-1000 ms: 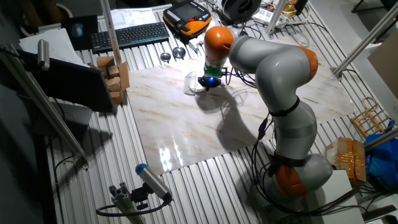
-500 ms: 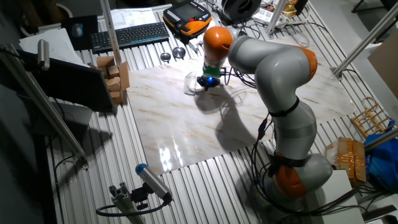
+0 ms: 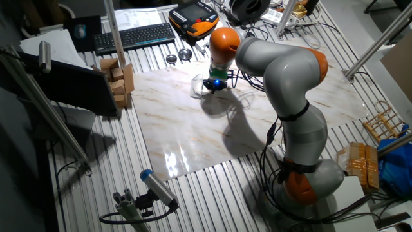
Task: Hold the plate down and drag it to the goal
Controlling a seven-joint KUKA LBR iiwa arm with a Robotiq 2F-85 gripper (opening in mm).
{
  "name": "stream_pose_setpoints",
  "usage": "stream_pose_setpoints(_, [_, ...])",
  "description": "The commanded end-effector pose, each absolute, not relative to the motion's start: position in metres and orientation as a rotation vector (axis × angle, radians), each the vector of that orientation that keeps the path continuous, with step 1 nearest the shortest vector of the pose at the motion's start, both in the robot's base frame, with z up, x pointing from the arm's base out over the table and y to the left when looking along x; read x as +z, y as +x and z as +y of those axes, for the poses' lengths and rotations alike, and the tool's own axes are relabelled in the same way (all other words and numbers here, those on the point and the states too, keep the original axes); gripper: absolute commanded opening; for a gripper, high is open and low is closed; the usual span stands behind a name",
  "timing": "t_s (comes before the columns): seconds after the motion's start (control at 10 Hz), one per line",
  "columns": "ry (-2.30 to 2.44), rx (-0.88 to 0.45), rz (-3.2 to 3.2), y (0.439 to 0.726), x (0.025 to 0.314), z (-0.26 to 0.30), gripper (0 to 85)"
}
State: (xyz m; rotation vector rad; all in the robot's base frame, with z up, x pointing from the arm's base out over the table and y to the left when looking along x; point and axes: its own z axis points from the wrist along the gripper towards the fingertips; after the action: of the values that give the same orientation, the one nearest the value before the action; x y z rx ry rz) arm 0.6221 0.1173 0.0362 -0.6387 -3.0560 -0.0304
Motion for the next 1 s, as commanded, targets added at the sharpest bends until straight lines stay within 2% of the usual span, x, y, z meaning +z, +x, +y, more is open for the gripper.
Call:
stream_pose_setpoints(0.0, [-0.641, -0.03, -3.056, 0.622, 0.036, 0.118, 0.0])
stream_pose_setpoints(0.5, [-0.63, -0.024, -3.062, 0.623, 0.037, 0.116, 0.0])
stream_pose_setpoints(0.9, [-0.506, 0.004, -3.123, 0.624, 0.05, 0.105, 0.0])
